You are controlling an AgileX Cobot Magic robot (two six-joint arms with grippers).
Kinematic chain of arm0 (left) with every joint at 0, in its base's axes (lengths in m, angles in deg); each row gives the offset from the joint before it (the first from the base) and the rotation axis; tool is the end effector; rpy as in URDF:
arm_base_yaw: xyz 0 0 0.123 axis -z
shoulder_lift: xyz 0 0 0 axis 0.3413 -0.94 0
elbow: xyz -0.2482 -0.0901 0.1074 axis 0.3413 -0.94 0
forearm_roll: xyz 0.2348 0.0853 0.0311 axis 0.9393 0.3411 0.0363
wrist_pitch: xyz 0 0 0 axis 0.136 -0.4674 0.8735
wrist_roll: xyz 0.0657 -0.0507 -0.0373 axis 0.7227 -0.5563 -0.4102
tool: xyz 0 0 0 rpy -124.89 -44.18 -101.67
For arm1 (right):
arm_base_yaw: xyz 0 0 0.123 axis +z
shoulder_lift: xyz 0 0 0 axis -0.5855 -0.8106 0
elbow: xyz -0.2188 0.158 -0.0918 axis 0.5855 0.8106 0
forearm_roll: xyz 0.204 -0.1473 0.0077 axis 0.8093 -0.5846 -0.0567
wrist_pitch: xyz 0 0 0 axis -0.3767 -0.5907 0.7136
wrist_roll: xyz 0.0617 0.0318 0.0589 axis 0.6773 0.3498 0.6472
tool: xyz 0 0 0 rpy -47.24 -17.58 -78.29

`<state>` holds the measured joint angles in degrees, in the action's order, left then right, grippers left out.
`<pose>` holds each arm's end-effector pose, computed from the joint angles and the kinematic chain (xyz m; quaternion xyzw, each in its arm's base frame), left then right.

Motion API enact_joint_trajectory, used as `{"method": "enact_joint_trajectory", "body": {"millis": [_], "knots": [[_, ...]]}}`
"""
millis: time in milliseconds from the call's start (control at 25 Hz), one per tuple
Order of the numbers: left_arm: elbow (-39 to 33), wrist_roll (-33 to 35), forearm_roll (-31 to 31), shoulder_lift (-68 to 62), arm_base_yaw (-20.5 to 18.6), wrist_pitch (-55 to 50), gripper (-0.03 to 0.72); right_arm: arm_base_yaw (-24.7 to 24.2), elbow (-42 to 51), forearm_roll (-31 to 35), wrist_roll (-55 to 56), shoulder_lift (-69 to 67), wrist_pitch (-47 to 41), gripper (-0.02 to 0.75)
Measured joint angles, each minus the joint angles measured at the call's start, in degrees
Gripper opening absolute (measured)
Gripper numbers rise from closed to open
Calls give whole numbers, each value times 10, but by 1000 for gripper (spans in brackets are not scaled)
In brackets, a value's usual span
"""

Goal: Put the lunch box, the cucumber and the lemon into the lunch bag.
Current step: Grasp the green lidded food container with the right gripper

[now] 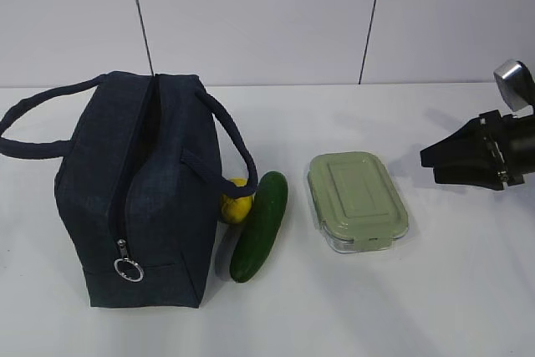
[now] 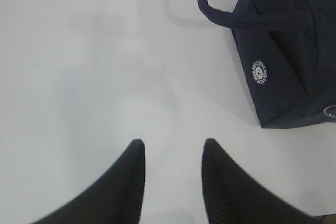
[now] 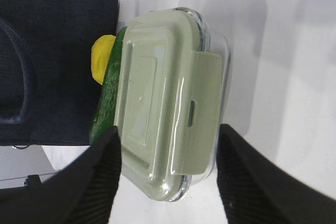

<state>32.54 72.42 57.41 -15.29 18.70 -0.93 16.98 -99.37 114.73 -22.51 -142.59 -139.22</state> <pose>0.0692 -0.0034 0.3377 0.0348 0.9170 -0.0060 0.3974 0.3565 -0.0390 0.1469 -0.0300 0.8679 0.4569 0.1923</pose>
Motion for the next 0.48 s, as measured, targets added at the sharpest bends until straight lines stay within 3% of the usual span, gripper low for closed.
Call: {"method": "enact_joint_trajectory", "body": {"millis": [320,480], "knots": [[0,0,0,-19,0,15,264,0,0,-7,-39,-4,0,419],[0,0,0,-19,0,16,264,0,-2,20,-39,-27,0,419]]}}
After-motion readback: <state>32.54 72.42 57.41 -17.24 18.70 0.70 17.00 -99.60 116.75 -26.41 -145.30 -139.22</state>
